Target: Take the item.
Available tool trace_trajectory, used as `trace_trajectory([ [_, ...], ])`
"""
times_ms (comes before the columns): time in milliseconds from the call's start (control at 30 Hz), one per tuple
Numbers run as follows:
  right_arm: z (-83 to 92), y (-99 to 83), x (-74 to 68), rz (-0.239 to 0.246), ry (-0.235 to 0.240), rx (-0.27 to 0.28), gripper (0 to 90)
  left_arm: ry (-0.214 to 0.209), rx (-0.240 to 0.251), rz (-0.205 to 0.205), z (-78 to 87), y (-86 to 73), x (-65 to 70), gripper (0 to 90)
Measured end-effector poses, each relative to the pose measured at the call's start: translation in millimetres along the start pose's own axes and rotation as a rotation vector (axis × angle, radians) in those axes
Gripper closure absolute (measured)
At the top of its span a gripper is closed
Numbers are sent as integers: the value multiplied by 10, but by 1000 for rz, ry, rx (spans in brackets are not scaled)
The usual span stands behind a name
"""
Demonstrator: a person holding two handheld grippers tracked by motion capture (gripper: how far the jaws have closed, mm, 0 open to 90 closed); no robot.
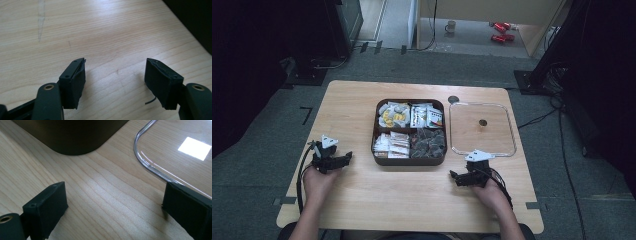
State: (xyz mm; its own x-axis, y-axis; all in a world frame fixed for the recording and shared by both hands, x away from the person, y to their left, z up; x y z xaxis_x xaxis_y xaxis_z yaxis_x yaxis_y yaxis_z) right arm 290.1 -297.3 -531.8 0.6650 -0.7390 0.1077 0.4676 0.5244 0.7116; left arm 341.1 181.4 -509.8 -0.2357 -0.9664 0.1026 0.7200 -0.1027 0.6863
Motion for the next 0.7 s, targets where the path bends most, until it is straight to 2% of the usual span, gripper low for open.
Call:
trace_trajectory([
  [167, 0, 0, 0, 0, 0, 0, 55, -41, 5, -14, 43, 71, 42, 360],
  [200, 0, 0, 1, 1, 0, 0, 55, -63, -10, -35, 48, 104, 56, 361],
  [267, -2, 0, 4, 5, -1, 3, 55, -66, -13, -44, 48, 119, 64, 361],
  [333, -1, 0, 2, 2, 0, 1, 55, -70, -22, -85, 61, 171, 85, 364],
  [433, -1, 0, 1, 1, 0, 1, 55, -78, -11, -113, 99, 241, 119, 384],
  [533, -1, 0, 1, 2, 0, 1, 55, -118, 8, -119, 146, 316, 160, 403],
  [700, -1, 0, 2, 2, 0, 1, 55, -156, 24, -126, 193, 417, 225, 420],
])
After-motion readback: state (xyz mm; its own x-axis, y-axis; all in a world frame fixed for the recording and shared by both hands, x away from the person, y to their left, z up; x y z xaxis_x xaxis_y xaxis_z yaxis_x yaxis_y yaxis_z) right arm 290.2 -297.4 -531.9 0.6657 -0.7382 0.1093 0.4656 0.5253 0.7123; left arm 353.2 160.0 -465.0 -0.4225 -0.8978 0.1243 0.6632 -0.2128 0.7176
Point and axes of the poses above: each handheld gripper's, and its own axes: z roughly backward along the jaws, y roughly out of its top, x roughly to its right, the point moved 1 cm from there along -z, roughly forward along the jaws, and after that the axes turned 11 degrees about z, right-handed, at the moved point
